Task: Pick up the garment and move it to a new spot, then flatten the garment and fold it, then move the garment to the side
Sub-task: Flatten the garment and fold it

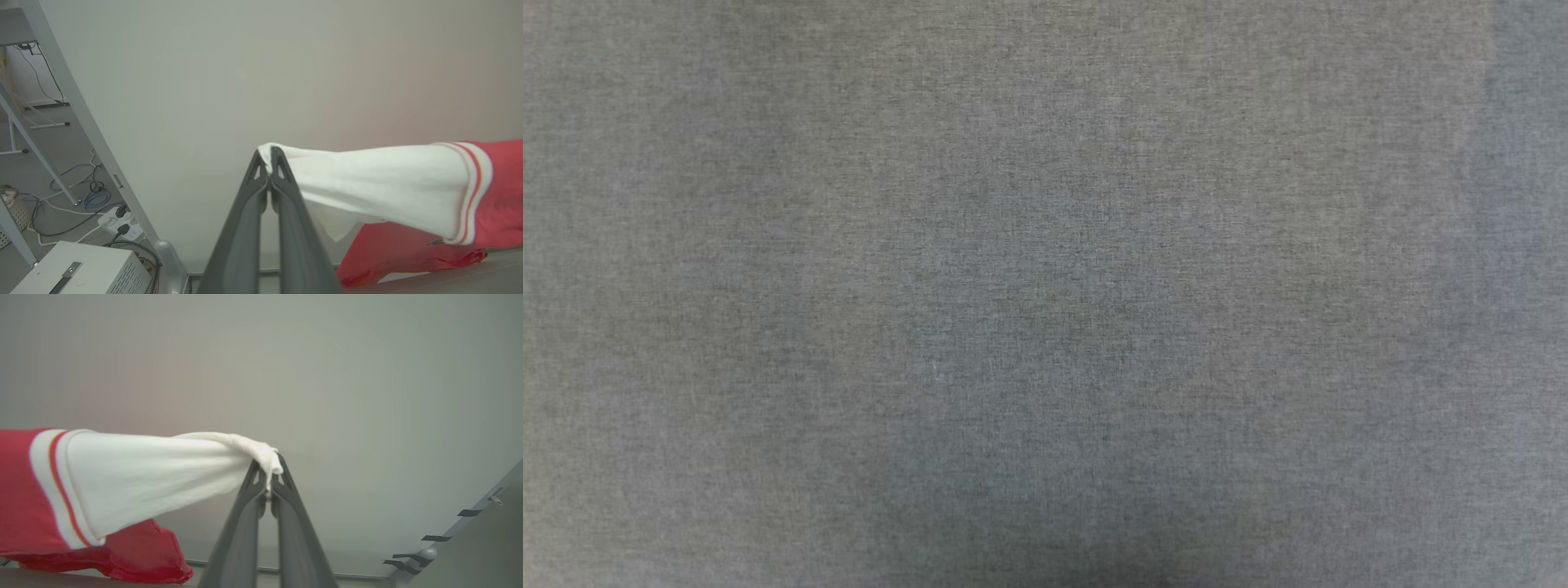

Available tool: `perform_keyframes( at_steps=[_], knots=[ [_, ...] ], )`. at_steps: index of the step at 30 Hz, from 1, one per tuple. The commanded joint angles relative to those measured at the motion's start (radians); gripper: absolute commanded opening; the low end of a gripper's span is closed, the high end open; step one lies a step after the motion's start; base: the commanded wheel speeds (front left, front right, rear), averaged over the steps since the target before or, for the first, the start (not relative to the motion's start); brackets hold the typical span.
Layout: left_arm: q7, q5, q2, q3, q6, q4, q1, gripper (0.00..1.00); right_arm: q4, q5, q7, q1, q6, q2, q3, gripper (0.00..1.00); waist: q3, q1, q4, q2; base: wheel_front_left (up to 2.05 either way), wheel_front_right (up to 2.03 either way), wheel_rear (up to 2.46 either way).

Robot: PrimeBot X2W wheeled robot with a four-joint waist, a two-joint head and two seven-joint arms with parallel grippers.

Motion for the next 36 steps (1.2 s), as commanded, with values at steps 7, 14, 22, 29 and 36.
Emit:
perform_keyframes(
  at_steps=[7, 14, 22, 29, 36],
  knots=[
    [-0.087, -0.055, -0.033, -0.038, -0.012, 0.078, 0.198, 0.00, 0.059, 0.058, -0.037, 0.174, -0.002, -0.002, 0.024, 0.00, -0.071, -0.0002, 0.011, 0.0000, 0.00, 0.00, 0.00],
    [-0.089, -0.118, -0.017, -0.099, -0.014, 0.089, 0.454, 0.00, 0.086, 0.176, 0.081, 0.405, -0.002, -0.042, 0.106, 0.00, -0.209, -0.0002, 0.005, 0.0000, 0.00, 0.00, 0.00],
    [-0.025, -0.188, 0.031, -0.161, -0.014, 0.013, 0.754, 0.00, 0.032, 0.291, 0.208, 0.700, -0.002, -0.108, 0.122, 0.00, -0.354, -0.0002, 0.006, 0.0000, 0.00, 0.00, 0.00],
    [0.055, -0.207, 0.064, -0.205, 0.012, -0.058, 0.951, 0.00, -0.015, 0.342, 0.279, 0.874, -0.002, -0.112, 0.073, 0.00, -0.426, -0.0002, -0.001, 0.0000, 0.00, 0.00, 0.00],
    [0.106, -0.264, 0.102, -0.205, 0.063, -0.176, 1.150, 0.00, -0.094, 0.383, 0.364, 1.055, -0.002, -0.114, 0.000, 0.00, -0.493, -0.0002, -0.005, 0.0000, 0.00, 0.00, 0.00]
  ],
)
